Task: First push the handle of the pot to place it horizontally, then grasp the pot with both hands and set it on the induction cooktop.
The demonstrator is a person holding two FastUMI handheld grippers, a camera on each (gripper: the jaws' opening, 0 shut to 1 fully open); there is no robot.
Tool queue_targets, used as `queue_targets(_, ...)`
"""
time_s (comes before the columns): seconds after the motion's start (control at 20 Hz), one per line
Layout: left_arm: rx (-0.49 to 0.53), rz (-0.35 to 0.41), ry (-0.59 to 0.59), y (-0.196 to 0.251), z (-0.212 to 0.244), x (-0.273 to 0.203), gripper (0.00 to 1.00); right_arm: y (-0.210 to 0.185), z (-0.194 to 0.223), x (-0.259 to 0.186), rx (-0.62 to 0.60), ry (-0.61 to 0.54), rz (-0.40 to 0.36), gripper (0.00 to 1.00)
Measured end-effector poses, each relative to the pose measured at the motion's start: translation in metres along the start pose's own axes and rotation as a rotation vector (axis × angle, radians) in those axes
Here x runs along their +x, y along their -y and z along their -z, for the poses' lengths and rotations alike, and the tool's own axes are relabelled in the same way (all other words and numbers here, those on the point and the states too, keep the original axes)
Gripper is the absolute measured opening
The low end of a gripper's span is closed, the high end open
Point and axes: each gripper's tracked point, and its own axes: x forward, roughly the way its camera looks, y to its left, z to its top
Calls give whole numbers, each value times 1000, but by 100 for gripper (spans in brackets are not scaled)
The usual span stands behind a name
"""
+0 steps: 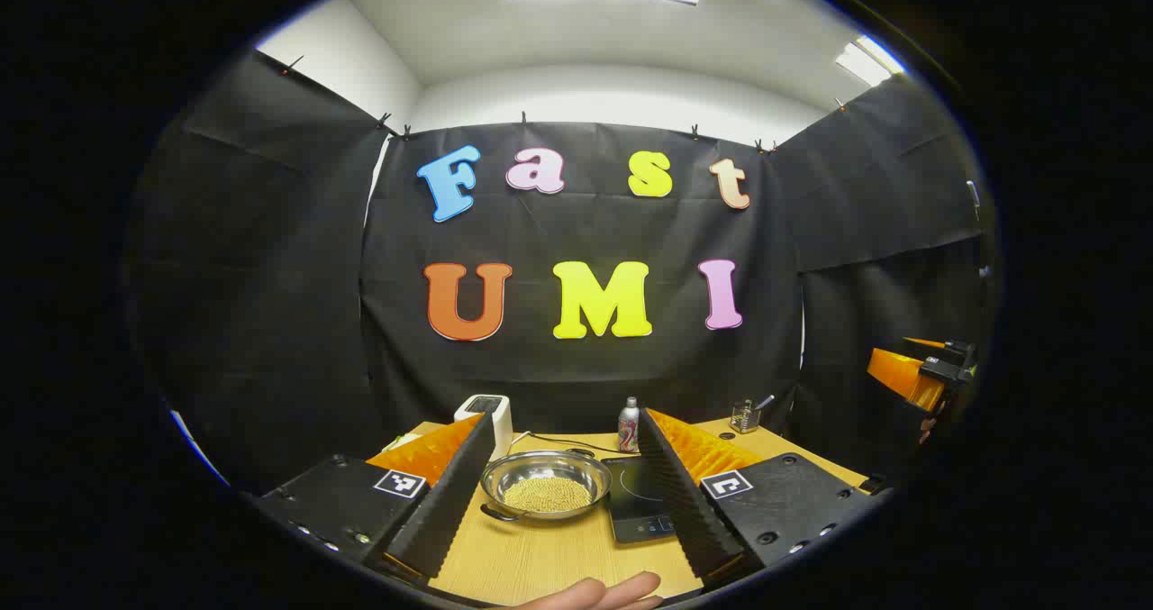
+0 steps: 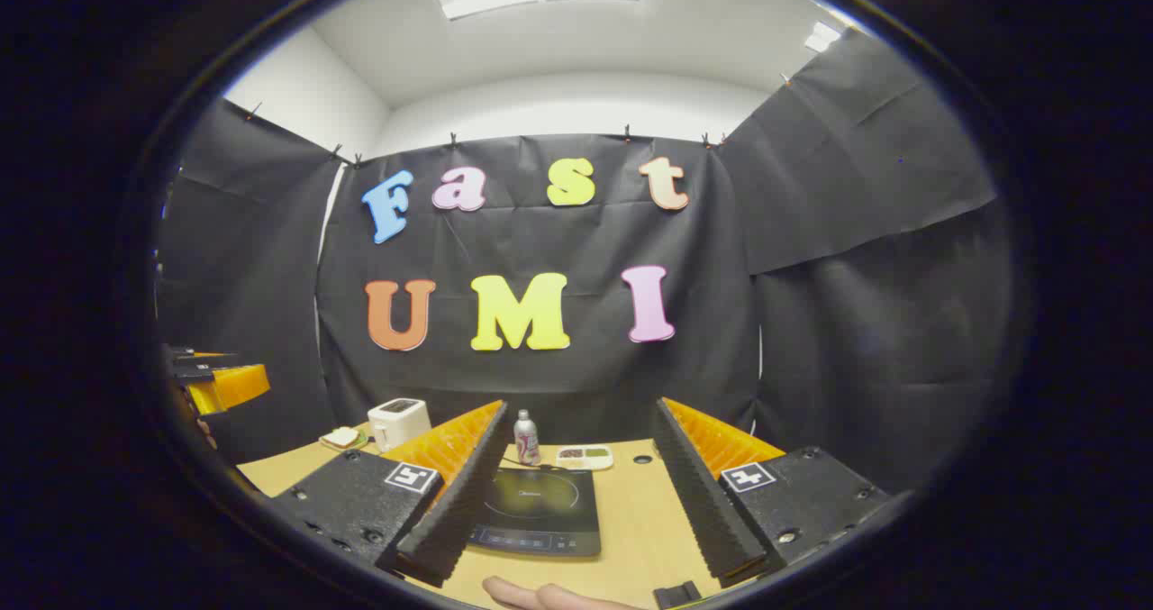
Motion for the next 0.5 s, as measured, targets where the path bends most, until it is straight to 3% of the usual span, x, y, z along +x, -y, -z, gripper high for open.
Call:
queue_targets(0.2, 5, -3, -1, 1, 2, 1, 95, 8, 1, -3, 38, -2, 5, 98)
queue_targets(0.5, 8, -10, 2, -6, 8, 2, 95, -5, -4, -13, 36, 29, -87, 97)
